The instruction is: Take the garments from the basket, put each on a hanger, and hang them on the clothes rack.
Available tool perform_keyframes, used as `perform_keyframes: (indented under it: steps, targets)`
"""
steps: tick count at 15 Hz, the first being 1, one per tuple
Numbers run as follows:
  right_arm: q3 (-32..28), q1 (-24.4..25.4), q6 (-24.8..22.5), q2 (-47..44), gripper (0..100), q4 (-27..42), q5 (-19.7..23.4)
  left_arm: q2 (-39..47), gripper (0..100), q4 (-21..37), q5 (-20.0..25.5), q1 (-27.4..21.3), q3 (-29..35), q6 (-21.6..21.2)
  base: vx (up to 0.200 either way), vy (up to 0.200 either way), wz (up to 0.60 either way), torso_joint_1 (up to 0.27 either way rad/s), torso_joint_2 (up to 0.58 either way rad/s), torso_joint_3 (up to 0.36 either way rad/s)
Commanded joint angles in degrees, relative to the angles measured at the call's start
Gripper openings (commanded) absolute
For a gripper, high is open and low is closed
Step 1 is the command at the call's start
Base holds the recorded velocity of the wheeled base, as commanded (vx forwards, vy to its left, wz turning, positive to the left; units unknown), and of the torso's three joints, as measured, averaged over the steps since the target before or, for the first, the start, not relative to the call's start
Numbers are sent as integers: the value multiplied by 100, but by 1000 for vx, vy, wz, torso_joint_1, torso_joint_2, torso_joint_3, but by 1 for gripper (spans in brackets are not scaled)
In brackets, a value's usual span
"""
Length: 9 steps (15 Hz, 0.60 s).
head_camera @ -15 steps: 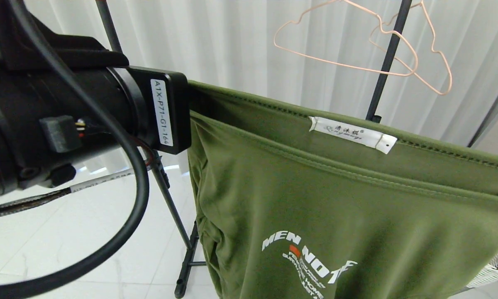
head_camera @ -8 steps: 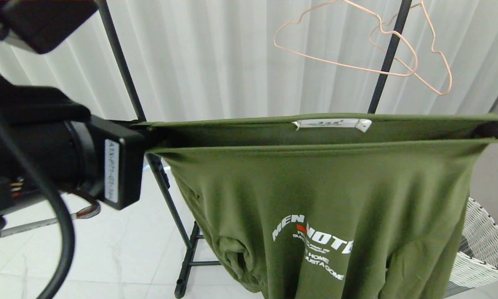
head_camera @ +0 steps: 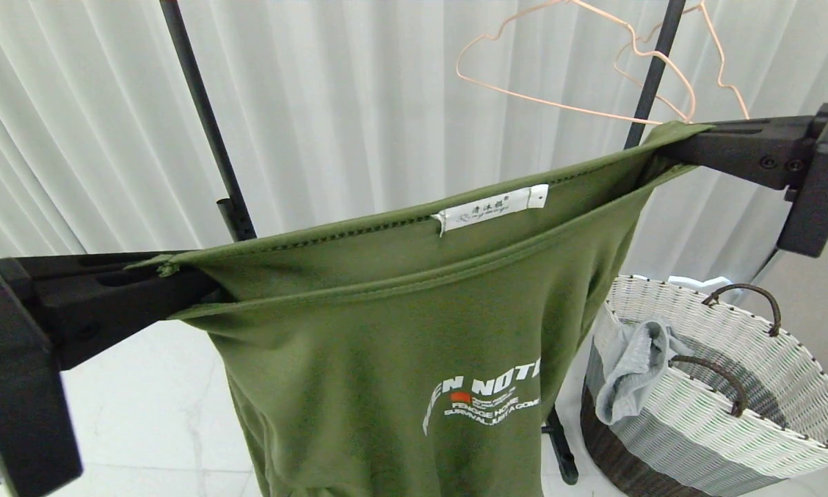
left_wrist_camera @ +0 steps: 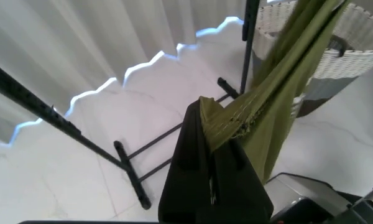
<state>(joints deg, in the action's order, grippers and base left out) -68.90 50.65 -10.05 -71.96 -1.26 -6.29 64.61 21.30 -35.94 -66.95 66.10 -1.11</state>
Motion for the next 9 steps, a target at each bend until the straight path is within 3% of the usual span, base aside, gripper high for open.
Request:
perform_keyframes:
  steps: [1,7,9]
  targets:
    - [-1,15,-6,-29,0,20,-4,-80,0,-3,-36,-64,17,-12,0,0,0,0,0,0]
    - [96,-29,64,341,0,416,-30,43,0,-38,-511,-64,123,-12,0,0,0,0,0,0]
    - [-255,-328,460,323,0,512,-30,342,0,-433,-519,-37,641,-30,0,0,0,0,0,0]
